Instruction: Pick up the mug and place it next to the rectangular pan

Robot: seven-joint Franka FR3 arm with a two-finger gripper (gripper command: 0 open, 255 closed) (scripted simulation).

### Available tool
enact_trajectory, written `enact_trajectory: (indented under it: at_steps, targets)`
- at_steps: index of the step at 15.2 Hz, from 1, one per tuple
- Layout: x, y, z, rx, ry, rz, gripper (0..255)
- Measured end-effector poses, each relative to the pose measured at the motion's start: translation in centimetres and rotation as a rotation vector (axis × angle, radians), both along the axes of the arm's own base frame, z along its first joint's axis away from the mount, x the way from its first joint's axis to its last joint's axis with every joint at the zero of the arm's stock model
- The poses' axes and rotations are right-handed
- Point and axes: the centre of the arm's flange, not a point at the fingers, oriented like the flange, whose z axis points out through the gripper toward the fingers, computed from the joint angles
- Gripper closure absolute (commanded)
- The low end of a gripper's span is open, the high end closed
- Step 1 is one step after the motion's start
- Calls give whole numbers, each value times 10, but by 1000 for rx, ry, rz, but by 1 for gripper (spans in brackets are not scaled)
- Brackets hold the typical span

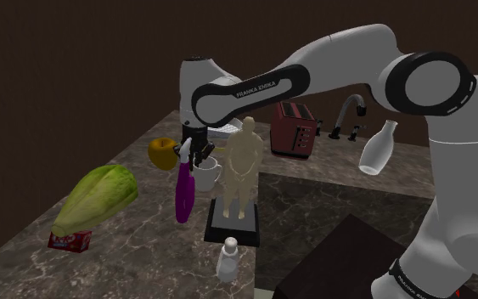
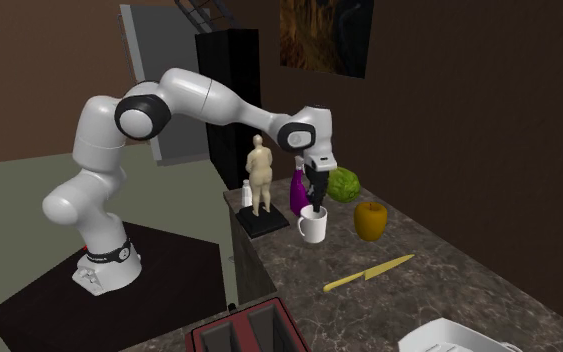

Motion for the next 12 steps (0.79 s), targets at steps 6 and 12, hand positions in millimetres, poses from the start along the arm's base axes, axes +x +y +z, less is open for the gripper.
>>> enact_trajectory:
  at_steps: [6, 12]
  targets:
    - [3, -7, 2, -28, 27, 11, 255]
    - [4, -8, 30, -33, 32, 10, 255]
